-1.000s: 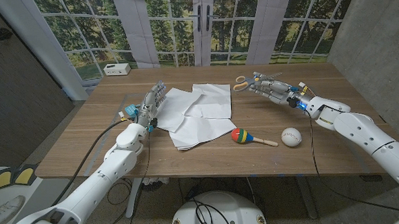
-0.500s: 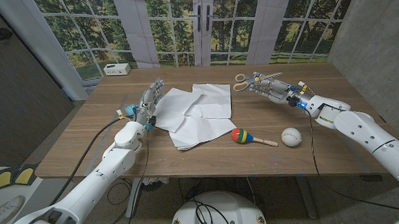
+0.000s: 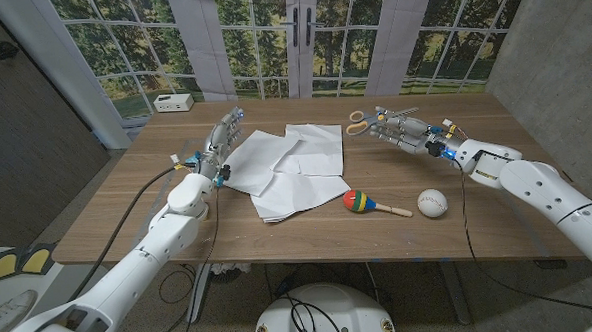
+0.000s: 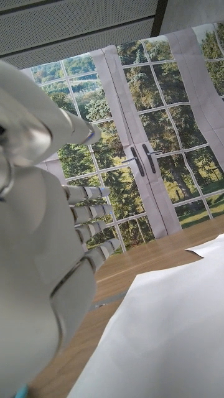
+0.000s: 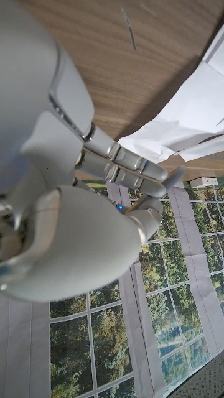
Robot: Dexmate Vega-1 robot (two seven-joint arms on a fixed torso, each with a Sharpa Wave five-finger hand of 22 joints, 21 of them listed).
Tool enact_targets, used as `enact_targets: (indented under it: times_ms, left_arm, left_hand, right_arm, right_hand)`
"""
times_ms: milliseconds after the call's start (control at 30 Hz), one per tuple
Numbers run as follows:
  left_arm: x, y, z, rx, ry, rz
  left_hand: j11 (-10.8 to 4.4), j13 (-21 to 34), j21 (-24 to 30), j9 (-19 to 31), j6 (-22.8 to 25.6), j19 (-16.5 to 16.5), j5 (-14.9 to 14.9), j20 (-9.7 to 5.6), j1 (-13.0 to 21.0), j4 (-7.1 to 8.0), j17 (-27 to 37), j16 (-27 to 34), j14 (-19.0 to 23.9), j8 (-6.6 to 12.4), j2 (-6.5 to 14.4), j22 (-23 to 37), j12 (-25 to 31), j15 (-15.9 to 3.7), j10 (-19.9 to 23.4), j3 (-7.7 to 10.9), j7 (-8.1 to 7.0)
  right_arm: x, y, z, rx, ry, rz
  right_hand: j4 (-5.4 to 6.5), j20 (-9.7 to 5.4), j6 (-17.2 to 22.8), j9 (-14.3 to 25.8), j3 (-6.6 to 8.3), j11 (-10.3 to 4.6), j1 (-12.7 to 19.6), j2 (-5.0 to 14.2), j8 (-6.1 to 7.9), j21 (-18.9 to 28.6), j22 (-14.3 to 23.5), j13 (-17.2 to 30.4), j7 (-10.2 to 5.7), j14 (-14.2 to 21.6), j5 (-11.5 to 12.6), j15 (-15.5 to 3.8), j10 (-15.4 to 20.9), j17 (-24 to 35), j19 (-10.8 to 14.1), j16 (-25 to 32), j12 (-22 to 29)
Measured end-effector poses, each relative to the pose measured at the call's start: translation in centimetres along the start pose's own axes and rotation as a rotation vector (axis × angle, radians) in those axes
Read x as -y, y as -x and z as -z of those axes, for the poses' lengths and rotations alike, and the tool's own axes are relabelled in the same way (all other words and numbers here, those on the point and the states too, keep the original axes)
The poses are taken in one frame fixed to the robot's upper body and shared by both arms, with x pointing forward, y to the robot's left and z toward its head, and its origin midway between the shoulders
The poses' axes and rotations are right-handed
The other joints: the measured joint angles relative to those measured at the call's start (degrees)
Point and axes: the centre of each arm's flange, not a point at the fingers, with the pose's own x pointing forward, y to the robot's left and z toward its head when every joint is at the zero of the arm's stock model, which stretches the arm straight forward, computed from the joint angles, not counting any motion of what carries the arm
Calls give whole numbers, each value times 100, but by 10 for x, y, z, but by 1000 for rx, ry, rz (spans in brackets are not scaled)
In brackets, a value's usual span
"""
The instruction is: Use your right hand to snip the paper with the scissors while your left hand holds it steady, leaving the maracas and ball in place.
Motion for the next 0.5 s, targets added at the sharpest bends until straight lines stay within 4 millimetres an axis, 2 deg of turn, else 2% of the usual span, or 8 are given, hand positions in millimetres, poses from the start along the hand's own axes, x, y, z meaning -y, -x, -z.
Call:
enact_targets:
  times_ms: [67,300,333,500]
  left_arm:
    - [1,-3,-14,30,-22,14]
    - [2,-4,-21,49,-53,17]
    - [3,-4,-27,63,-63,23]
    - [4,-3,-31,78,-82,24]
  left_hand:
    - [0,0,0,0,69,0,0,0,0,-17,0,0,0,10,0,0,0,0,0,17,-41]
    - [0,0,0,0,380,0,0,0,74,-50,0,0,0,81,74,0,0,0,0,50,-195]
    - [0,0,0,0,442,0,0,0,88,-72,0,0,0,98,88,0,0,0,0,72,-199]
    - [23,0,0,30,707,-12,67,11,433,-140,0,0,0,139,323,0,0,0,25,283,-277]
  right_arm:
    - [-1,0,3,-25,-35,12]
    - [-5,1,2,-41,-53,18]
    - [-5,1,3,-43,-55,19]
    - [-6,2,3,-51,-64,19]
  right_hand:
    - [-6,0,0,-12,-6,0,0,0,-14,0,-27,0,0,11,0,10,0,-20,0,0,0]
    - [-72,0,62,-52,-24,1,-3,-3,-58,97,-91,0,61,103,29,-23,-1,-53,60,-44,66]
    - [-72,-12,61,-52,-24,1,-23,-23,-58,110,-103,0,61,111,29,-31,-1,-53,72,-44,67]
    - [-104,-2,61,-52,-37,2,-23,-23,-79,143,-133,0,61,143,51,-42,-2,-79,122,-44,68]
